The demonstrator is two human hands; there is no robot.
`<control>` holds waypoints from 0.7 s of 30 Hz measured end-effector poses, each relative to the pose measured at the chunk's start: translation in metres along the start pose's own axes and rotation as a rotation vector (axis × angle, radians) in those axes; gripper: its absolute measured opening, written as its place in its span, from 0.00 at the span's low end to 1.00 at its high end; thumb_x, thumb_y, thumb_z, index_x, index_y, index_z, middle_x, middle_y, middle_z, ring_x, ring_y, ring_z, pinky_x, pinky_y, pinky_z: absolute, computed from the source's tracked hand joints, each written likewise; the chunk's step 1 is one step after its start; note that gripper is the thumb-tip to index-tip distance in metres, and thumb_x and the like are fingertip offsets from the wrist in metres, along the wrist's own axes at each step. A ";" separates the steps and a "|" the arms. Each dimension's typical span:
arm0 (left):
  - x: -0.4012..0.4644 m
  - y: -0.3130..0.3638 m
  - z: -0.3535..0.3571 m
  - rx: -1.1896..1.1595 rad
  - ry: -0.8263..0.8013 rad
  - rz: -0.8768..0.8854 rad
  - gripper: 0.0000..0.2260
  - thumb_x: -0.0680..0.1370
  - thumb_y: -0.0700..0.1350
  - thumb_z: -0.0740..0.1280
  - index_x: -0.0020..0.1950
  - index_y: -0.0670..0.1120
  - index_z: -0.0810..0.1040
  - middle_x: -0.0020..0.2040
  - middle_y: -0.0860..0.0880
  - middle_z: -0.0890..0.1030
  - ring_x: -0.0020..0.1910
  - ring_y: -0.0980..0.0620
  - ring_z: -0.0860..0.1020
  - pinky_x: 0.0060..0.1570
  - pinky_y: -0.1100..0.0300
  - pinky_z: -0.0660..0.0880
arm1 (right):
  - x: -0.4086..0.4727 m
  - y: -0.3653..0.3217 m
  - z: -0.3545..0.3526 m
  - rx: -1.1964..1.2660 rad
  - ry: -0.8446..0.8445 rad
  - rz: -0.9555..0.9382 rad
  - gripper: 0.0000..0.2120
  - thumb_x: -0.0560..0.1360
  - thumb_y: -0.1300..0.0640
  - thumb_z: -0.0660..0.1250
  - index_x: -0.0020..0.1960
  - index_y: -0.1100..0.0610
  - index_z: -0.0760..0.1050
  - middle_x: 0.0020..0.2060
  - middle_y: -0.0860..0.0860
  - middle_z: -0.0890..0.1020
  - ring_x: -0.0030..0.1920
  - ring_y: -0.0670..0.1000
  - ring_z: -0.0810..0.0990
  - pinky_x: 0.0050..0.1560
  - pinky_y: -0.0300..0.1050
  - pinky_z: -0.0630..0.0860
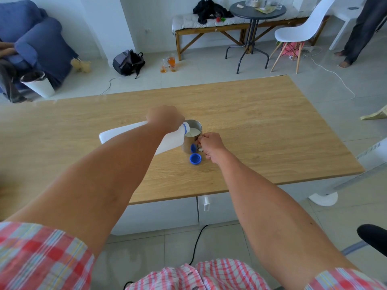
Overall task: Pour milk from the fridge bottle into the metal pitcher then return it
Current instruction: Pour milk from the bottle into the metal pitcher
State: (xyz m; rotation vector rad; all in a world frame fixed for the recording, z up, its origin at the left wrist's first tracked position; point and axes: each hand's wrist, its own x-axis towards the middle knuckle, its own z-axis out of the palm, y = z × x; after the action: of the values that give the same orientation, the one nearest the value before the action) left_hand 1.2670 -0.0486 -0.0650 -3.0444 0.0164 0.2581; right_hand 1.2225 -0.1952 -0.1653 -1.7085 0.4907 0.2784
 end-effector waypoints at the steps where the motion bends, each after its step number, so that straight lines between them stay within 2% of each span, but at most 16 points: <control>1: 0.000 0.000 0.000 0.000 0.000 -0.002 0.13 0.81 0.52 0.58 0.51 0.46 0.78 0.40 0.47 0.75 0.44 0.45 0.76 0.40 0.53 0.67 | 0.001 0.000 0.000 -0.004 0.002 0.000 0.10 0.80 0.65 0.59 0.47 0.59 0.79 0.36 0.56 0.73 0.27 0.48 0.63 0.17 0.32 0.58; 16: 0.001 0.000 0.000 0.008 -0.002 -0.009 0.13 0.80 0.53 0.58 0.51 0.47 0.78 0.40 0.47 0.75 0.43 0.45 0.76 0.40 0.54 0.68 | 0.001 0.001 0.001 -0.004 0.002 0.001 0.11 0.81 0.64 0.59 0.46 0.61 0.79 0.31 0.53 0.72 0.25 0.48 0.62 0.18 0.34 0.57; 21: 0.000 0.000 0.000 0.003 -0.009 -0.012 0.13 0.81 0.53 0.58 0.50 0.47 0.78 0.40 0.47 0.75 0.44 0.45 0.76 0.40 0.54 0.67 | 0.001 0.001 0.001 0.000 0.004 0.002 0.10 0.81 0.65 0.59 0.46 0.60 0.79 0.35 0.55 0.72 0.25 0.48 0.61 0.19 0.34 0.57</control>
State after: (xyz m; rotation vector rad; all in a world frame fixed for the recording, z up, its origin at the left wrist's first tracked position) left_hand 1.2675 -0.0487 -0.0646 -3.0395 -0.0020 0.2702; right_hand 1.2231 -0.1941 -0.1673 -1.7090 0.4958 0.2764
